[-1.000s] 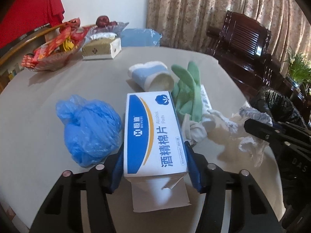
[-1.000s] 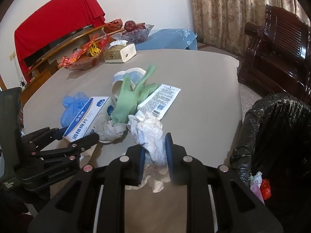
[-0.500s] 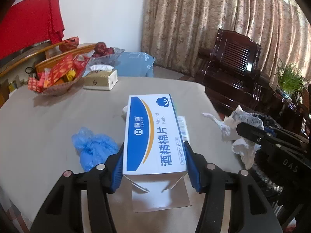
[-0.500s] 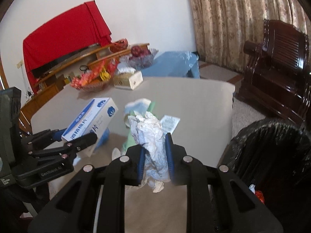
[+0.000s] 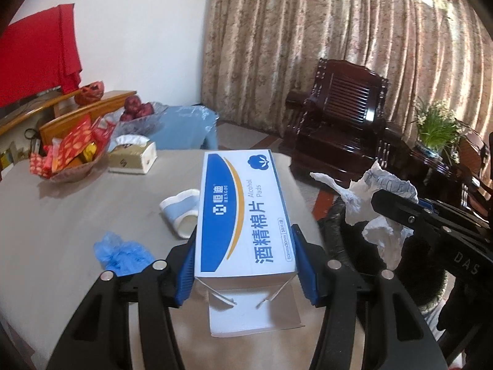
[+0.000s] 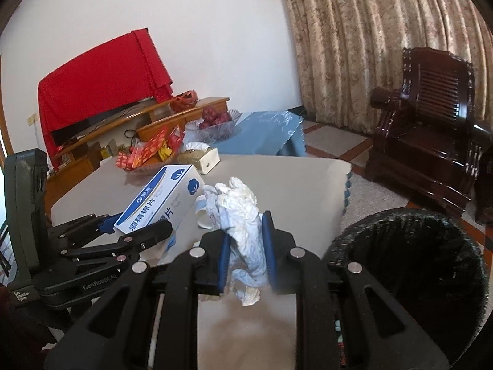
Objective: Collect trash
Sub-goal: 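Lift and carry the alcohol-pad box and tissue over the trash bin, then open both grippers to drop the box and tissue into the bin, then grasp the blue plastic bag with left gripper while right grasps green glove, then carry the blue bag and green glove over the trash bin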
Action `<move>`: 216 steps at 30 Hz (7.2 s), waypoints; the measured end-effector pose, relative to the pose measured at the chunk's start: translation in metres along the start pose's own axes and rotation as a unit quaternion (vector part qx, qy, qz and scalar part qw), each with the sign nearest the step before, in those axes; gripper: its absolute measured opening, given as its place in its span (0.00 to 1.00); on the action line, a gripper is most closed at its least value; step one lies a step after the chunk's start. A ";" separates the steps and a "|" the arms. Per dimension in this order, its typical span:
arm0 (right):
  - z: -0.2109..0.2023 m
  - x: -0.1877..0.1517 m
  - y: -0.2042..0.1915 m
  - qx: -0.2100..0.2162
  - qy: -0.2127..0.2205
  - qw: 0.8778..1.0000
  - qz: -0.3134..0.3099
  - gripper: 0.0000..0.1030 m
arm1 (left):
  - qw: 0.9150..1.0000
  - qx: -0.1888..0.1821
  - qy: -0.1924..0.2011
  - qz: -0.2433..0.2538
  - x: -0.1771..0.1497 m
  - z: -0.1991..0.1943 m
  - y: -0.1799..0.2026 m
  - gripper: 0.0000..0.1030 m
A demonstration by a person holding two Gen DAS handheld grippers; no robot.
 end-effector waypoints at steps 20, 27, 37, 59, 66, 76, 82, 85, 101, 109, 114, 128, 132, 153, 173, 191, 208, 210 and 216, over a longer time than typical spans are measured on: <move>-0.083 -0.018 0.114 -0.119 0.036 0.991 0.051 0.18 | 0.990 -0.115 -0.003 0.087 0.010 0.023 0.142 0.53; -0.084 -0.041 0.158 -0.151 0.023 0.985 0.079 0.18 | 0.980 -0.153 -0.030 0.124 -0.005 0.049 0.195 0.53; -0.073 -0.077 0.215 -0.189 -0.014 0.976 0.109 0.19 | 0.973 -0.174 -0.053 0.142 -0.017 0.095 0.237 0.54; -0.085 -0.045 0.175 -0.189 0.041 0.976 0.100 0.94 | 0.987 -0.139 -0.002 0.084 0.020 0.047 0.153 0.79; -0.050 -0.020 0.117 -0.133 0.041 0.988 0.073 0.94 | 0.996 -0.068 0.023 0.059 0.019 0.018 0.077 0.79; 0.028 -0.007 0.019 -0.047 0.011 0.998 0.027 0.94 | 0.997 0.068 0.024 0.016 -0.010 -0.005 -0.048 0.79; 0.079 -0.016 -0.023 -0.024 -0.019 1.000 0.005 0.94 | 0.994 0.112 0.005 -0.006 -0.034 -0.005 -0.102 0.79; 0.099 -0.022 -0.036 -0.020 -0.032 0.999 -0.005 0.94 | 0.992 0.123 -0.005 -0.020 -0.042 0.003 -0.122 0.79; 0.151 -0.043 -0.046 -0.020 -0.075 0.997 -0.013 0.93 | 0.986 0.128 -0.084 -0.060 -0.066 0.080 -0.159 0.79; 0.167 -0.049 -0.045 -0.011 -0.098 0.995 -0.012 0.80 | 0.981 0.110 -0.140 -0.082 -0.079 0.114 -0.161 0.79; 0.175 -0.054 -0.048 -0.006 -0.111 0.994 -0.016 0.77 | 0.983 0.094 -0.131 -0.082 -0.074 0.114 -0.158 0.37; 0.207 -0.058 -0.053 0.009 -0.155 0.988 -0.017 0.41 | 0.991 0.091 -0.069 -0.075 -0.038 0.069 -0.142 0.30; 0.207 -0.058 -0.060 0.029 -0.162 0.986 -0.024 0.14 | 0.991 0.085 -0.071 -0.075 -0.037 0.063 -0.137 0.30; 0.127 -0.013 -0.079 0.083 -0.107 0.991 -0.015 0.10 | 0.996 0.061 -0.038 -0.058 -0.015 0.031 -0.100 0.30; 0.045 0.015 -0.050 0.050 -0.039 0.998 -0.024 0.11 | 0.999 0.025 -0.003 -0.029 0.013 -0.003 -0.045 0.31; -0.008 0.016 0.005 -0.015 -0.007 1.000 -0.005 0.11 | 1.000 -0.014 0.013 0.011 0.027 -0.012 0.018 0.31; -0.059 0.003 0.073 -0.081 0.019 0.996 0.031 0.11 | 0.997 -0.060 0.011 0.055 0.030 0.000 0.094 0.31; -0.063 -0.002 0.086 -0.094 0.017 0.995 0.036 0.11 | 0.996 -0.070 0.003 0.060 0.027 0.007 0.104 0.31; -0.067 -0.022 0.122 -0.128 0.004 0.990 0.053 0.11 | 0.991 -0.096 -0.010 0.091 0.017 0.023 0.141 0.31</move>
Point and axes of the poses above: each gripper's, at about its wrist camera, not at the fingertips, and z roughly the way its jaws point, y to its right, x to its top, the point moved 6 cm from there along z, roughly the way its jaws point, and after that the axes turned 1 degree about x, right-handed, at the moved point
